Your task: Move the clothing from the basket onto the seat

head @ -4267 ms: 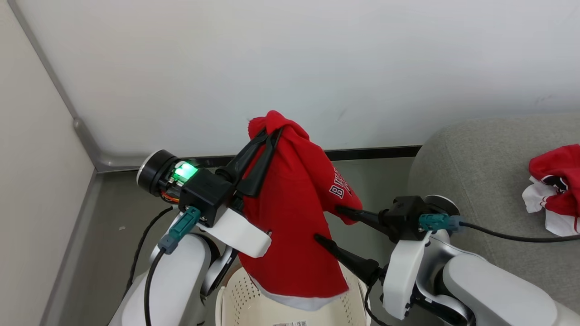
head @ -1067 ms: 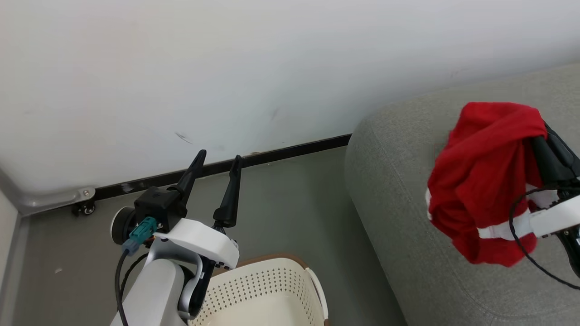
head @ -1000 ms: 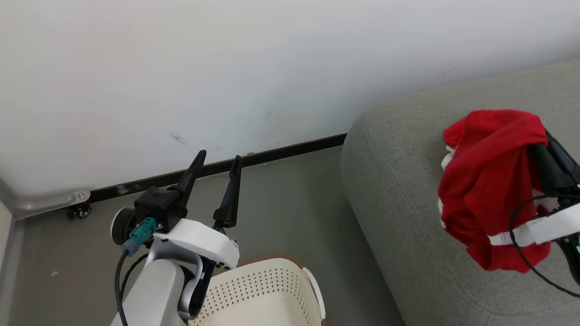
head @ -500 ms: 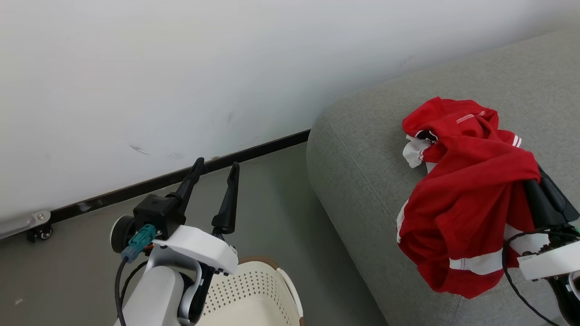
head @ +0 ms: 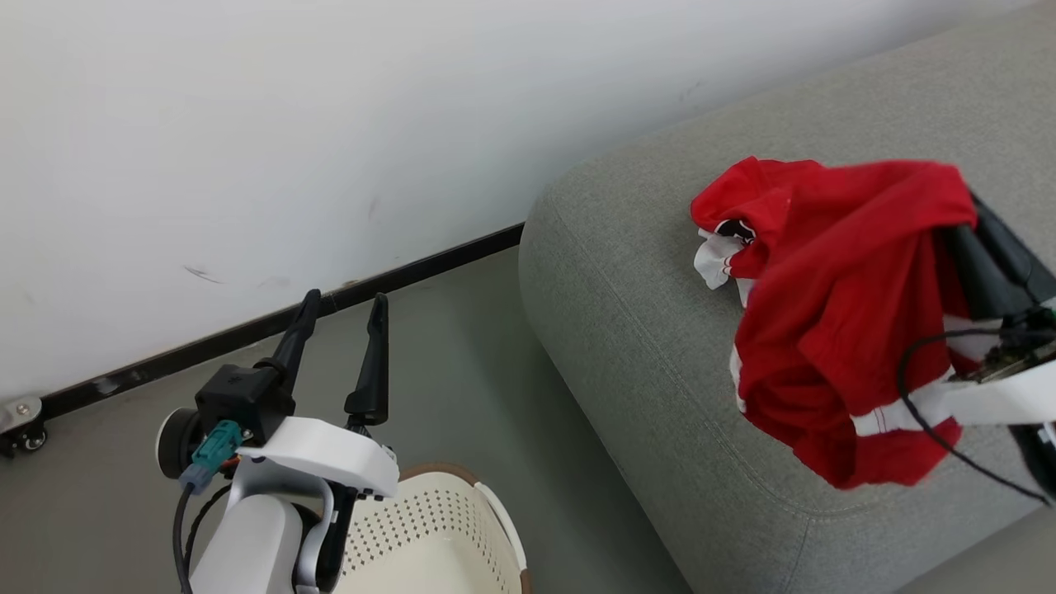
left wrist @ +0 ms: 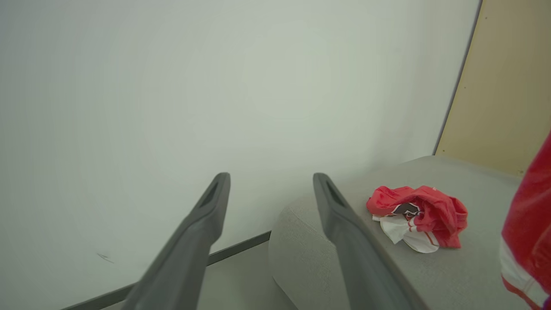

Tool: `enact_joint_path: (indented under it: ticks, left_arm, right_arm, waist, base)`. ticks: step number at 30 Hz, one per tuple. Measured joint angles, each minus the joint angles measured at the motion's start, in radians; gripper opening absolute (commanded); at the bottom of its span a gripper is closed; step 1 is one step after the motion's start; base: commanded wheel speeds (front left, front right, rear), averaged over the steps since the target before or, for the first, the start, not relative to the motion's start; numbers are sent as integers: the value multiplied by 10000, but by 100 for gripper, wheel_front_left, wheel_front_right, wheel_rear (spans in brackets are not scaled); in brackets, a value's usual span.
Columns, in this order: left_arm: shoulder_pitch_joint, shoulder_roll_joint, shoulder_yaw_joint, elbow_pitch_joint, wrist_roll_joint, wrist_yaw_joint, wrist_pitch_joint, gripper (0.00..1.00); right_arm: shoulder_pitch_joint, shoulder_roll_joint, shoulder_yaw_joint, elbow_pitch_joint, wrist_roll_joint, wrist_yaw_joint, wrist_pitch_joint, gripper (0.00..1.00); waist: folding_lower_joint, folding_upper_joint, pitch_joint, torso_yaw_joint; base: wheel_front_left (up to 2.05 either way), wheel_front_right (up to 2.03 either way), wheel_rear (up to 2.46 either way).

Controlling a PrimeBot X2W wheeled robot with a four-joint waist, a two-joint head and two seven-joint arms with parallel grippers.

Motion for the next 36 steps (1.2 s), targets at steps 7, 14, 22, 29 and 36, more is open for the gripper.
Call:
enact_joint_path:
  ticks: [7,14,22,29,36]
  left_arm:
    - [225,337,324,-357,92,322,-12,100]
    - [593,830,640,-844,184,520,-82,100]
    - [826,1254,713,-1492,370,662,31,100]
    - [863,1553,715,-2201,456,662,380,100]
    - [858,1837,640,-2897,637,646,805,100]
  right_arm:
    - [-1589,-297,-571,393,199,0,637,0]
    - [-2984,-456,-685,1212,272,2,1425,0]
    - [-4240,-769,-1243,2393,255,0,1958,0]
    - [-4958,-1162,-1908,3381,199,0,2169,0]
    - [-5554,-1553,-2247,4163,125,0,2173,0]
  waist:
    - [0,0,262,122]
    - [0,0,588,384]
    - [0,0,1066,723]
    - [0,0,1575,1026]
    - [0,1,2140,1325]
  base:
    - [0,0,0]
    - [0,0,0]
    - [0,0,0]
    - [0,0,0]
    - [0,0,0]
